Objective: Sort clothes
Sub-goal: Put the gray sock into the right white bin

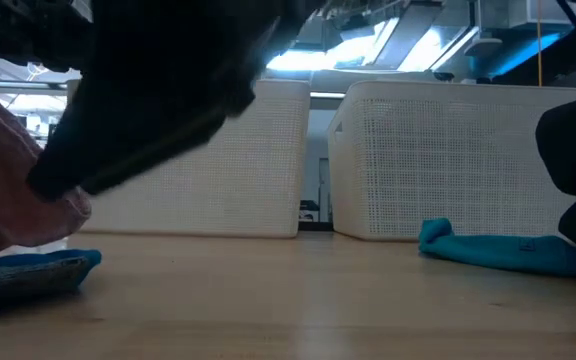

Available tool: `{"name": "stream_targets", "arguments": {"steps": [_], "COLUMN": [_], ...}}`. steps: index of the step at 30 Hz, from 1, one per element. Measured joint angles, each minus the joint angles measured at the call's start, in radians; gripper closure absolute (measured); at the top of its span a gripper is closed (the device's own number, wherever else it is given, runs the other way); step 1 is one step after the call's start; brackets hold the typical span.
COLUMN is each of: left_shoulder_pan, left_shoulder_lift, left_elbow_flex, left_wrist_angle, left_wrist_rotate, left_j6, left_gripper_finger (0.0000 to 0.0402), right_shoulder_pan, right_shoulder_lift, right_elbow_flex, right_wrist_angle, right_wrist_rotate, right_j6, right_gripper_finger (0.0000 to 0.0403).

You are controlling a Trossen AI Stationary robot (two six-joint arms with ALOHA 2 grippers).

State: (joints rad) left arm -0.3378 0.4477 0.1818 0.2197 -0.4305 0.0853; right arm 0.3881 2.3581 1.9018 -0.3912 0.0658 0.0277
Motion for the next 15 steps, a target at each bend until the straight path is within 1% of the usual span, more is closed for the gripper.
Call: {"name": "stream_targets", "arguments": {"steps": [8,11,13,15], "left_shoulder_pan": [0.000,0.000,0.000,0.000], "left_shoulder_lift": [0.000,0.000,0.000,0.000], "left_elbow_flex": [0.000,0.000,0.000,0.000], "left_wrist_angle": [0.000,0.000,0.000,0.000], "left_wrist_rotate": [0.000,0.000,0.000,0.000], "left_j6": [0.000,0.000,0.000,0.000], "left_gripper_finger": [0.0400,0.0400,0.0400,0.0400], "right_shoulder_pan": [-0.014,-0.019,-0.024,-0.027], "right_shoulder_lift": [0.068,0.078,0.078,0.078], "right_elbow_flex": [0.000,0.000,0.000,0.000], "right_wrist_angle": [0.021,0.047,0.046,0.042], "right_wrist_rotate": [-0.011,-0.035,-0.044,-0.049], "right_j6": [0.063,0.084,0.097,0.099], "right_gripper_finger": [0.0132,0.0133,0.0143,0.0166]}}
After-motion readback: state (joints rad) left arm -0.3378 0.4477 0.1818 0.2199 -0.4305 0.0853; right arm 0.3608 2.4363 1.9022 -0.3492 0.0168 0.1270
